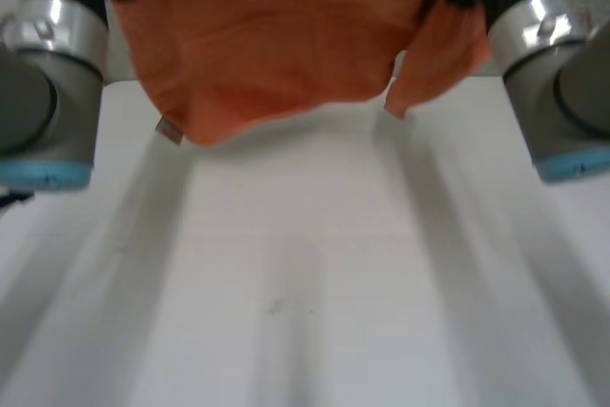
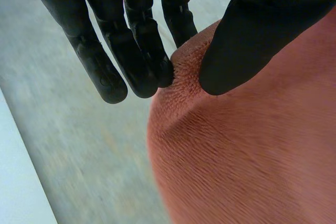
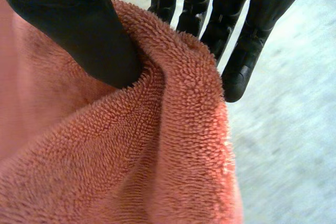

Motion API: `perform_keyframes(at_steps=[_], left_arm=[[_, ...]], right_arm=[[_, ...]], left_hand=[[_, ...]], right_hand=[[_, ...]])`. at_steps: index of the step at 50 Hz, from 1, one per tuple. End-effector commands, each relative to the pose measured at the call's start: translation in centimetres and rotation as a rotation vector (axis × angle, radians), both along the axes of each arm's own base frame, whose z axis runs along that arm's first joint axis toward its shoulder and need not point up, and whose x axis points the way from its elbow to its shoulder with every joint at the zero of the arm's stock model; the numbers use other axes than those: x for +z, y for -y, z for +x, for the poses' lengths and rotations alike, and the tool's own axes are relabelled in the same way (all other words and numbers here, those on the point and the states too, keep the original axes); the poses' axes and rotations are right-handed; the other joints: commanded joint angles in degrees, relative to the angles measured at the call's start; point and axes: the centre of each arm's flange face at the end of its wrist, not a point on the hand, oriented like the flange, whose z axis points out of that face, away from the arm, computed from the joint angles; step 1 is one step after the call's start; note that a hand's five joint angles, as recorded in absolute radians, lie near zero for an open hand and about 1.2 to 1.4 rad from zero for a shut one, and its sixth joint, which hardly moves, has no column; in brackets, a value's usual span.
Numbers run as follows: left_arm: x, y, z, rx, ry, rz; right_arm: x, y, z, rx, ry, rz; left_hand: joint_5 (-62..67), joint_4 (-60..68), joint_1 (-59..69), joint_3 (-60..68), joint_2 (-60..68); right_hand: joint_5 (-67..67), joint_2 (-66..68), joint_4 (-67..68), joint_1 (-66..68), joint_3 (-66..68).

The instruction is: Fold the laundry

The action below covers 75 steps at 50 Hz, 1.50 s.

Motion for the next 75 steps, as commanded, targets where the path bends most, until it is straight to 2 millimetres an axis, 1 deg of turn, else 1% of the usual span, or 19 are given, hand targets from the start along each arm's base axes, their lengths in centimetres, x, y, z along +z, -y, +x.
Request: perform_keyframes(at_steps=[1,2,3,4,6,9,13,14,17,18,21,26,32,37,42,46,56,71,75], left_arm=[[-12.8,-2.5,0.7,-0.017,0.153,0.364],[-14.4,-2.7,0.8,-0.016,0.170,0.410],[-15.8,-2.9,0.9,-0.015,0.188,0.453],[-18.2,-3.6,1.1,-0.016,0.215,0.525],[-19.9,-4.2,1.3,-0.017,0.240,0.581],[-21.6,-5.2,1.7,-0.016,0.273,0.649],[-21.7,-5.7,1.9,-0.016,0.289,0.677],[-21.6,-5.8,2.0,-0.016,0.290,0.680],[-21.0,-6.0,2.0,-0.017,0.286,0.672],[-20.5,-6.2,1.9,-0.022,0.283,0.662],[-20.3,-6.7,1.7,-0.034,0.285,0.657],[-20.4,-7.0,1.5,-0.041,0.288,0.659],[-20.4,-7.2,1.4,-0.046,0.291,0.660],[-20.3,-6.9,1.6,-0.037,0.286,0.657],[-20.2,-6.8,1.7,-0.034,0.284,0.655],[-20.2,-6.6,1.8,-0.031,0.282,0.654],[-20.3,-6.5,1.9,-0.025,0.281,0.657],[-20.3,-6.5,1.9,-0.025,0.281,0.657],[-20.3,-6.5,1.9,-0.025,0.281,0.657]], right_arm=[[-10.2,-3.5,0.1,0.116,-0.248,0.392],[-12.6,-4.2,0.0,0.133,-0.322,0.470],[-13.8,-4.5,0.0,0.140,-0.362,0.505],[-14.9,-4.8,-0.1,0.144,-0.404,0.537],[-17.5,-5.7,-0.4,0.149,-0.534,0.613],[-18.9,-6.4,-1.0,0.152,-0.655,0.672],[-18.8,-7.3,-1.8,0.159,-0.740,0.744],[-18.2,-7.5,-1.9,0.160,-0.731,0.756],[-16.5,-7.5,-2.0,0.145,-0.680,0.738],[-15.3,-7.6,-1.9,0.141,-0.625,0.728],[-13.7,-7.0,-2.0,0.126,-0.508,0.722],[-11.8,-3.5,-4.1,0.052,-0.218,0.768],[-11.5,-2.2,-5.9,0.005,-0.145,0.836],[-13.4,-3.1,-6.8,-0.006,-0.184,0.948],[-14.9,-3.5,-7.6,-0.007,-0.227,0.948],[-16.8,-2.8,-9.8,-0.049,-0.233,0.934],[-19.5,-1.5,-12.6,-0.030,-0.180,0.907],[-23.4,-0.4,-12.4,0.010,-0.160,1.003],[-23.7,0.0,-12.4,0.011,-0.143,1.007]], left_hand=[[15.05,11.72,14.52,11.81,11.46],[15.05,11.72,14.52,11.81,11.46],[15.05,11.72,14.52,11.81,11.46],[15.05,11.72,14.52,11.81,11.46],[15.05,11.72,14.52,11.81,11.46],[15.05,11.72,14.52,11.81,11.46],[15.05,11.72,14.52,11.81,11.46],[15.05,11.72,14.52,11.81,11.46],[15.05,11.72,14.52,11.81,11.46],[15.05,11.72,14.52,11.81,11.46],[15.05,11.72,14.52,11.81,11.46],[15.05,11.72,14.52,11.81,11.46],[15.05,11.72,14.52,11.81,11.46],[15.05,11.72,14.52,11.81,11.46],[15.05,11.72,14.52,11.81,11.46],[15.05,11.72,14.52,11.81,11.46],[15.05,11.72,14.52,11.81,11.46],[15.05,11.72,14.52,11.81,11.46],[15.05,11.72,14.52,11.81,11.46]], right_hand=[[13.87,12.59,11.50,25.75,12.18],[13.87,12.59,11.50,25.75,12.18],[13.87,12.59,11.50,25.75,12.18],[13.87,12.59,11.50,25.75,12.18],[13.87,12.59,11.50,25.75,12.18],[13.87,12.59,11.50,25.75,12.18],[9.76,8.48,7.39,21.65,8.08],[-11.09,-12.37,-13.46,0.79,-12.78],[-41.67,-42.95,-44.04,-29.78,-43.36],[-45.91,-47.19,-48.28,-34.03,-47.60],[-47.47,-48.74,-49.83,-35.58,-49.15],[-46.80,-48.08,-49.17,-34.91,-48.48],[-46.29,-47.57,-48.66,-34.41,-47.98],[-44.95,-46.23,-47.32,-33.07,-46.64],[-41.08,-42.36,-43.45,-29.19,-42.77],[-39.06,-40.34,-41.43,-27.18,-40.75],[-32.16,-33.44,-34.53,-20.28,-33.85],[-22.42,-23.69,-24.78,-10.53,-24.10],[-5.81,-7.09,-8.18,6.07,-7.50]])
